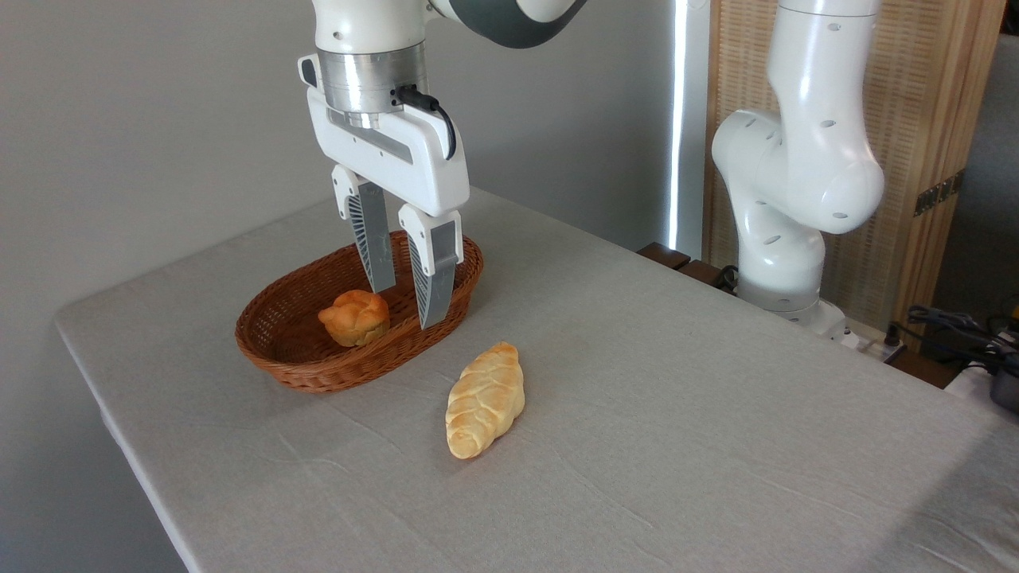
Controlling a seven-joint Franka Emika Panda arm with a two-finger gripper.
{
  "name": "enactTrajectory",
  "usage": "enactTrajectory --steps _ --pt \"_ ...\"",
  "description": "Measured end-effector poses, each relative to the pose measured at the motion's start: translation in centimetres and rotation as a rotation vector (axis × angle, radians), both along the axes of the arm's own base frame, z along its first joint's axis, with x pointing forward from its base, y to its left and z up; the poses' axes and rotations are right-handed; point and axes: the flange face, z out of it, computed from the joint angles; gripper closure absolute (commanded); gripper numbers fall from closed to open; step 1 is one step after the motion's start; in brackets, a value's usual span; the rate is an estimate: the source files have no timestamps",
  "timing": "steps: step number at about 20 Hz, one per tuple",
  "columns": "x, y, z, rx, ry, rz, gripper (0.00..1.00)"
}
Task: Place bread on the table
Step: 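Move the open gripper over the round roll in the wicker basket, then lower the gripper into the basket and close on the round roll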
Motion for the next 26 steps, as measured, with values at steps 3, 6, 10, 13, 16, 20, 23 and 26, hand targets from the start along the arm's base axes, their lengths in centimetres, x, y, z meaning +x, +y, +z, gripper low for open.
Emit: enactTrajectory --steps 3,6,10,13,16,20,23,26 --pt "0.0 -0.1 0.1 0.001 0.002 -0.002 0.00" --pt "-0.1 -0.1 0.0 0.002 0.008 -0.002 0.00" --pt "-0.1 -0.2 -0.1 0.002 0.011 -0.003 0.00" --pt "-0.1 -0.3 -0.1 0.003 0.012 -0.006 0.00" --pt "-0.2 -1.6 -0.4 0.004 0.017 -0.028 0.00" --pt "-0.7 -4.4 -1.2 -0.029 0.033 -0.059 0.00" --pt "-1.6 -8.3 -2.1 -0.056 0.037 -0.068 0.00" --pt "-2.8 -13.4 -3.5 -0.069 0.048 -0.076 0.00"
